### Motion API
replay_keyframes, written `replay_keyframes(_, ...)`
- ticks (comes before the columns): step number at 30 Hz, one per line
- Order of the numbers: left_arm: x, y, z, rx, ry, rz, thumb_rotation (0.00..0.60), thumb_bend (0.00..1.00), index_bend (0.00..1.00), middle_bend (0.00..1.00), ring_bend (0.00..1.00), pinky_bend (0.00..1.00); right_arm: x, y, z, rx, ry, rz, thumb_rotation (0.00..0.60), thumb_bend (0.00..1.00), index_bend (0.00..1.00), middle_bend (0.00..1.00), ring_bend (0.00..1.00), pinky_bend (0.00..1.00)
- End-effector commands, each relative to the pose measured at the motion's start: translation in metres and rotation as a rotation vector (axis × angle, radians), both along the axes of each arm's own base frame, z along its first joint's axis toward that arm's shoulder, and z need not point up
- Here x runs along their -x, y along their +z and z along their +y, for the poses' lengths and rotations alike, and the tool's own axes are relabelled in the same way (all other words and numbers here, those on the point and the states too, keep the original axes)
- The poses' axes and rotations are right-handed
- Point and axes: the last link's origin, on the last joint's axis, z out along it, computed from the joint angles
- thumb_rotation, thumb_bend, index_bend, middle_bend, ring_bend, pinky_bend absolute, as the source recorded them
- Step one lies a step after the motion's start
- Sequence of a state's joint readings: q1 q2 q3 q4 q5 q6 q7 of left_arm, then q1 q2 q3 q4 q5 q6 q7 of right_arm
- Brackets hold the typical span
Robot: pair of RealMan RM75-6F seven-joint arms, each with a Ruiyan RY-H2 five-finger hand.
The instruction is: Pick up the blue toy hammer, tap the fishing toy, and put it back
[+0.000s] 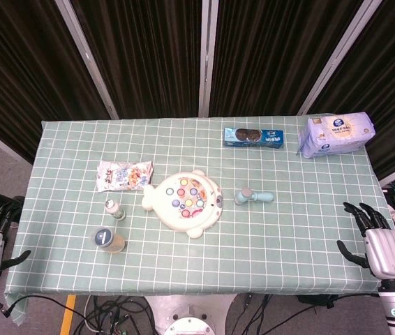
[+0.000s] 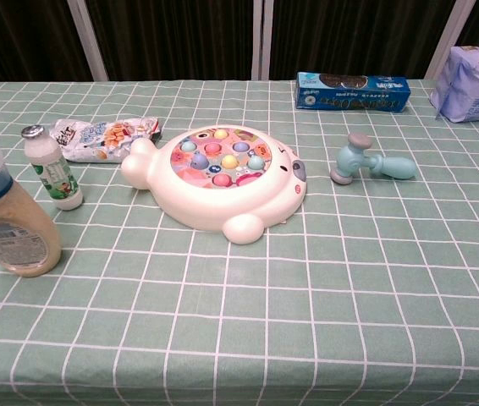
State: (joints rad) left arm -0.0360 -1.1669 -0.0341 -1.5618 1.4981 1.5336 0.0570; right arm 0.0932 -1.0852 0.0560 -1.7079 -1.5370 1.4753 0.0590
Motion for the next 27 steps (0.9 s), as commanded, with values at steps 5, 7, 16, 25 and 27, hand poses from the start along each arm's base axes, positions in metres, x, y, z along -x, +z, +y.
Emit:
replay_keyframes(5,0.000,-0.001,-0.001,0.004,0.003,0.000,0.600,0.00,0.15,0.09,0.00,0.00,0.000,-0.001,-0.001,-0.007,0.002,0.001,0.600,0.21,0.12,0.23,0.09,0.15)
replay_keyframes(7,0.000,0.000,-0.002,0.001,0.001,-0.002,0.600,0.00,0.15,0.09,0.00,0.00,-0.001,-0.002,-0.003,-0.019,0.008,0.010,0.600,0.21,0.12,0.23,0.09,0.15)
replay_keyframes(16,0.000,0.000,-0.006,-0.005,-0.005,-0.011,0.600,0.00,0.15,0.09,0.00,0.00,-0.023,-0.022,-0.063,-0.181,0.050,0.066,0.600,0.21,0.12,0.22,0.09,0.15)
replay_keyframes(25,0.002,-0.003,-0.008,0.008,-0.007,-0.016,0.600,0.00,0.15,0.09,0.00,0.00,-0.059,-0.072,-0.138,-0.323,0.092,0.070,0.600,0.22,0.12,0.22,0.09,0.15)
replay_keyframes(27,0.003,-0.004,-0.007,0.011,-0.004,-0.018,0.600,0.00,0.15,0.09,0.00,0.00,-0.066,-0.087,-0.153,-0.349,0.092,0.061,0.600,0.22,0.12,0.22,0.09,0.15)
